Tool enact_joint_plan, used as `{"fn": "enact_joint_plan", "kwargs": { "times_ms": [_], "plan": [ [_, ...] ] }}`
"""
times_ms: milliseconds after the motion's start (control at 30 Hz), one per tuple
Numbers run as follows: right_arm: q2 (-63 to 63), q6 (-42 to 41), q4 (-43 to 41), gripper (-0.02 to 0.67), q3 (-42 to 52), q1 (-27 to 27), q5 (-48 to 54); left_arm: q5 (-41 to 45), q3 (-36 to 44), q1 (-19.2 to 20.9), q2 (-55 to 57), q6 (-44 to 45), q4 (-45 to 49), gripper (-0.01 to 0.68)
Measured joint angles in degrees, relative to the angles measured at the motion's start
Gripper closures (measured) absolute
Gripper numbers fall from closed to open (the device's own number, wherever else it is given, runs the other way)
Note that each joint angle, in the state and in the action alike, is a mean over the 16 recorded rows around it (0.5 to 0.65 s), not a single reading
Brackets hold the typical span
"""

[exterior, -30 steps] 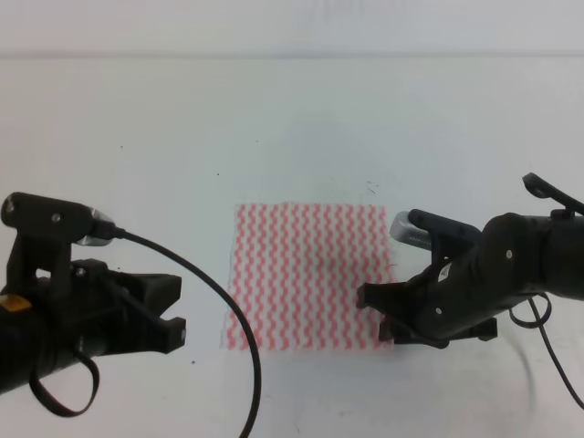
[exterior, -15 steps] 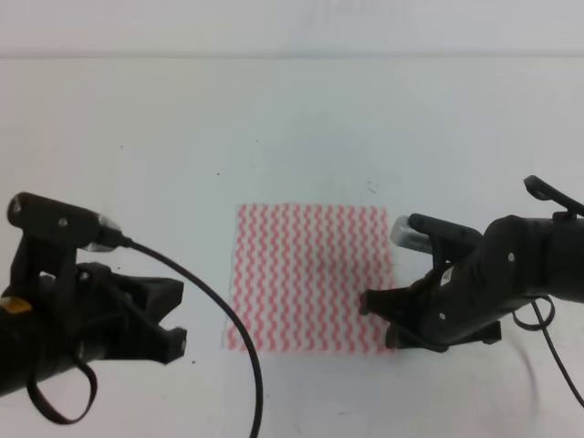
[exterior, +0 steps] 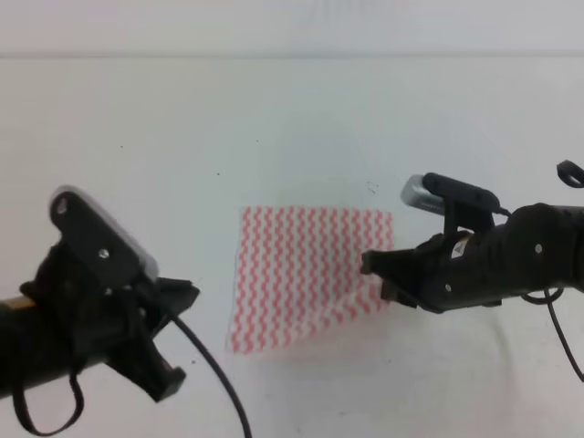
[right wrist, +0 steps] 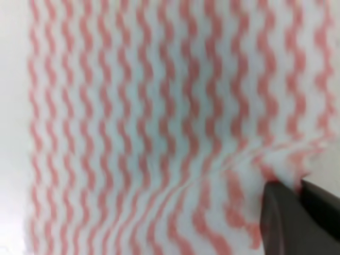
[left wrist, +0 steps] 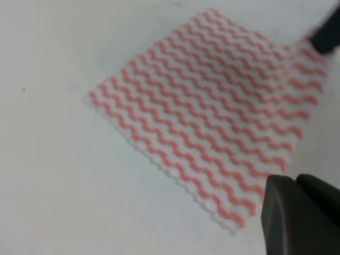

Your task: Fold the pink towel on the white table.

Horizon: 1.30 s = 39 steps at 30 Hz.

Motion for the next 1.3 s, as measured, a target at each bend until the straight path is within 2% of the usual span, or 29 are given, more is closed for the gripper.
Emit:
{"fn": "enact_joint_plan", "kwargs": {
  "times_ms": [300,667,833,1067,1300],
  "plan": [
    [0.03,0.06,0.63,0.666,0.01,0.00,-5.05,3.12,-0.07,0.00,6.13,26.34,-14.89,0.642],
    [-0.03,0.12,0.80,0.666,0.02,0.00,-8.02,6.67,-0.13,0.00,15.60,49.95,-25.70,0.368],
    [0.03,0.11,0.82,0.666,0.00,0.00,-8.48,6.77,-0.12,0.00,19.39,59.21,-30.35,0.272],
    [0.15,0.12,0.82,0.666,-0.02,0.01,-8.48,6.08,-0.16,0.00,23.62,71.68,-37.61,0.263],
    [0.21,0.13,0.82,0.666,-0.03,0.01,-8.36,5.13,-0.35,0.00,26.68,80.06,-43.53,0.262]
  ]
}}
